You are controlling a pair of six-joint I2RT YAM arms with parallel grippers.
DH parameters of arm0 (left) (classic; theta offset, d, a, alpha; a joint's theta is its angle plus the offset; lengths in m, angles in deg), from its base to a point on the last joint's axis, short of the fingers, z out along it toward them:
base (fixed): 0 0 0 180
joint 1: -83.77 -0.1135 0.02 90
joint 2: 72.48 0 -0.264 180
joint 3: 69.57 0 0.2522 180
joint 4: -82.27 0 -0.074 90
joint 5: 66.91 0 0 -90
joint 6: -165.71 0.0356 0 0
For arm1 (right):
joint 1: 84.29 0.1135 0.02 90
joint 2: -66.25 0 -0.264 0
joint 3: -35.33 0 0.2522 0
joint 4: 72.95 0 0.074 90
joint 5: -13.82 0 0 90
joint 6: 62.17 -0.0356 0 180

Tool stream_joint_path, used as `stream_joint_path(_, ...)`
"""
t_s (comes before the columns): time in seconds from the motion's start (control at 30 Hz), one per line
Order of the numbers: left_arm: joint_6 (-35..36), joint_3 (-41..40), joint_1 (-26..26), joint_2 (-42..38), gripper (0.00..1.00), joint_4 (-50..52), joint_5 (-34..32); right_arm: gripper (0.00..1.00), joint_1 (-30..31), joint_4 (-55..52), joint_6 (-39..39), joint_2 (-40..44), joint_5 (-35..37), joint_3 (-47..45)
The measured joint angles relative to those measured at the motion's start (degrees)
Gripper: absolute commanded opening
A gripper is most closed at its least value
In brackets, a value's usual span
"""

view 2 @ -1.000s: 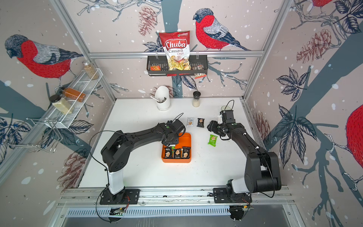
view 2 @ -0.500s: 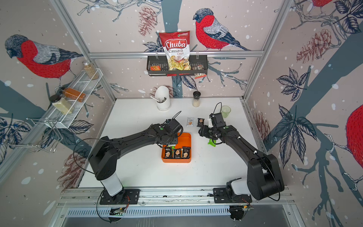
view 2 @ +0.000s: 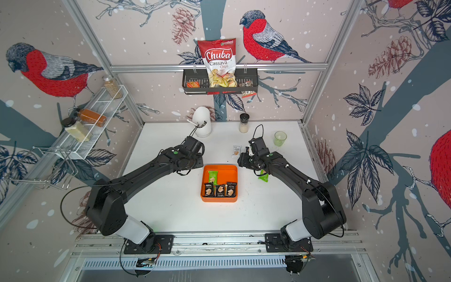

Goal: Take the cookies out of the storage box
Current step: Place the cookie at the center of the board.

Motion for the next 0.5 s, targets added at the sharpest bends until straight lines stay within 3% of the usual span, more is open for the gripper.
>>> stream_joint_path(0.33, 11.78, -0.09, -13.2, 6.32, 0.4, -5.33, 1.77, 0.65, -0.55, -0.04, -1.64, -4.74, 4.02, 5.03)
stream_joint_path(0.5, 15.76, 0.44, -16.13, 11.56, 0.4, -8.68, 3.19, 0.65, -1.84, -0.26, -2.8, -7.19, 4.87, 7.85)
